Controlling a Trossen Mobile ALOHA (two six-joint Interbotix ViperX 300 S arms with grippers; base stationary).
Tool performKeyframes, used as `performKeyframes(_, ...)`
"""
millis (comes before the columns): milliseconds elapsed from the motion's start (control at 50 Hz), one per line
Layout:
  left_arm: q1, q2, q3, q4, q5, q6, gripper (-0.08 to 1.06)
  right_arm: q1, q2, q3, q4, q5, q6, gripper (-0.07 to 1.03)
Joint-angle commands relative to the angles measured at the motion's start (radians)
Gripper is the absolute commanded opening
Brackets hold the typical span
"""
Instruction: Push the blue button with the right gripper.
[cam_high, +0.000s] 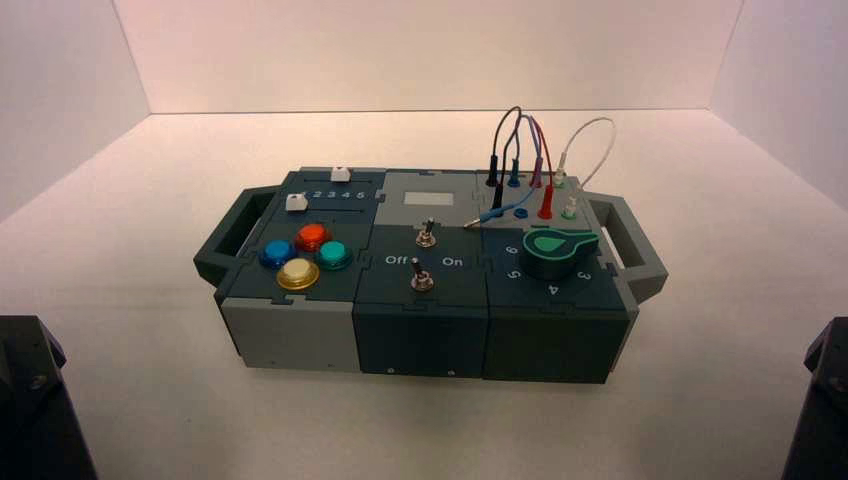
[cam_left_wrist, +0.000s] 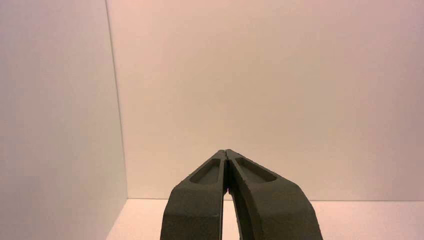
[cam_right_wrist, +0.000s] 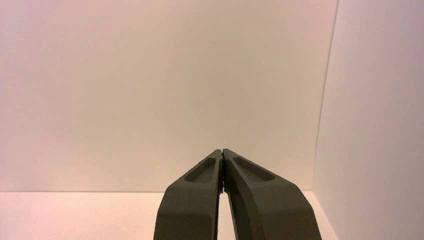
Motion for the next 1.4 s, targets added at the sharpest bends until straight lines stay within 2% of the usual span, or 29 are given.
performKeyframes(20,0.002,0.009,-0.017,-0.002,-0.005,0.003,-0.03,0.000,0.003,-0.018,0.003,-0.005,0.002,-0.02)
performKeyframes(380,0.002,0.011,-0.015,0.000,0.003,0.008,-0.03,0.000,0.003,-0.017,0.003,0.002,0.003,-0.02)
performKeyframes(560,-0.014,0.023,-0.040,0.000,0.097,0.008,-0.03,0.044,0.023,-0.035,0.003,0.069,0.003,-0.02)
performKeyframes(740,-0.086,0.071,-0.091,-0.002,0.281,0.009,-0.03,0.189,0.080,-0.069,0.003,0.178,0.003,-0.02)
performKeyframes(860,-0.163,0.103,-0.121,0.000,0.443,0.011,-0.03,0.360,0.140,-0.100,0.005,0.253,0.003,-0.02)
performKeyframes(1040,-0.255,0.124,-0.149,0.000,0.595,0.011,-0.03,0.548,0.222,-0.143,0.005,0.334,0.003,-0.02)
performKeyframes(1220,-0.293,0.158,-0.176,0.000,0.670,0.014,-0.03,0.698,0.295,-0.193,0.006,0.439,0.003,-0.02)
performKeyframes(1260,-0.291,0.172,-0.176,0.000,0.675,0.021,-0.03,0.750,0.319,-0.209,0.014,0.466,0.003,-0.02)
performKeyframes(1400,-0.291,0.193,-0.186,0.002,0.689,0.035,-0.03,0.851,0.379,-0.241,0.041,0.505,0.003,-0.02)
